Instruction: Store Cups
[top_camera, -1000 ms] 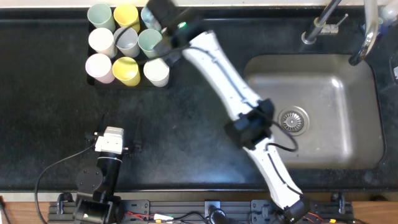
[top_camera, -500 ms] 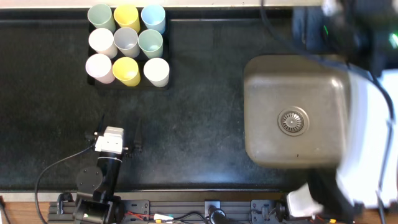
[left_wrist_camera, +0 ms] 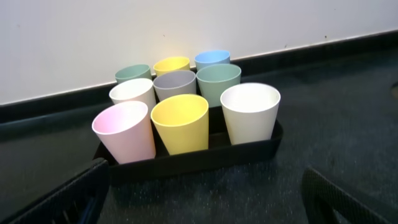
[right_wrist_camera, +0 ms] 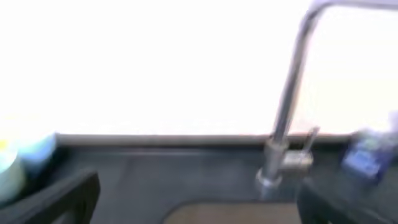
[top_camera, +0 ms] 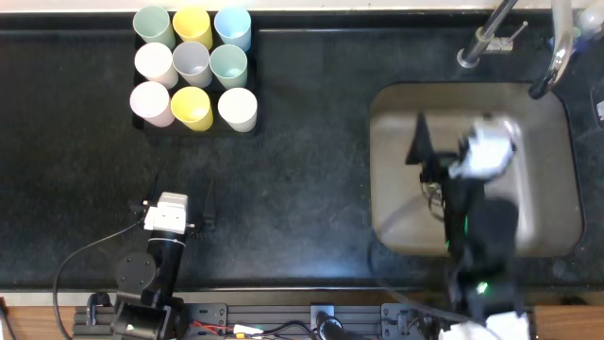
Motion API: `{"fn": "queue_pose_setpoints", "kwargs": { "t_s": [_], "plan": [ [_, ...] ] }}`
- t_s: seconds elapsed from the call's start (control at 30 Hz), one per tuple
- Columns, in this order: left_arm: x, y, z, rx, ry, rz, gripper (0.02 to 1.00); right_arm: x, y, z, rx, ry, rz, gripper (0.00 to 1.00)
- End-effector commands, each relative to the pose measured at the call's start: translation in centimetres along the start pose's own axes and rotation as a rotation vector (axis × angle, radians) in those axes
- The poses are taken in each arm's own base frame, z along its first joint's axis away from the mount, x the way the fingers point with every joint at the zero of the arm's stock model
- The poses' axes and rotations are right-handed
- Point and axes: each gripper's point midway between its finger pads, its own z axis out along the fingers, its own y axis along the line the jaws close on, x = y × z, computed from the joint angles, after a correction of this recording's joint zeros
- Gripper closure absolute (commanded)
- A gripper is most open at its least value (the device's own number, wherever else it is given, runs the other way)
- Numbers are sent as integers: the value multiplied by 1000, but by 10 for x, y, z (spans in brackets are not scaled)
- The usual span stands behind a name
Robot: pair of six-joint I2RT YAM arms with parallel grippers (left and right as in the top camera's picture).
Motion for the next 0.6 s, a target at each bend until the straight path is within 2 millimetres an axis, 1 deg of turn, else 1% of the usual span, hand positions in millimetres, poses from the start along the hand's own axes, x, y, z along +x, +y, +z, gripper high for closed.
{"fn": "queue_pose_setpoints", "kwargs": {
  "t_s": [0.03,0.13,0.27,0.33,0.43,0.57,0.6],
  "plan": [
    [-1,0,0,3,-5,14,20,34,-33,-26,141,-97,30,3],
    [-1,0,0,3,-5,14,20,61,-37,-32,142,-73,23,3],
    [-1,0,0,3,-5,14,20,93,-39,-34,145,3,0,3],
    [-1,0,0,3,-5,14,20,102,-39,-34,147,40,-11,3],
    [-1,0,0,3,-5,14,20,115,-46,-37,169,94,-28,3],
    [-1,0,0,3,-5,14,20,149,-63,-49,230,239,-67,3],
    [-1,0,0,3,-5,14,20,143,-65,-49,236,211,-59,5]
  ]
}}
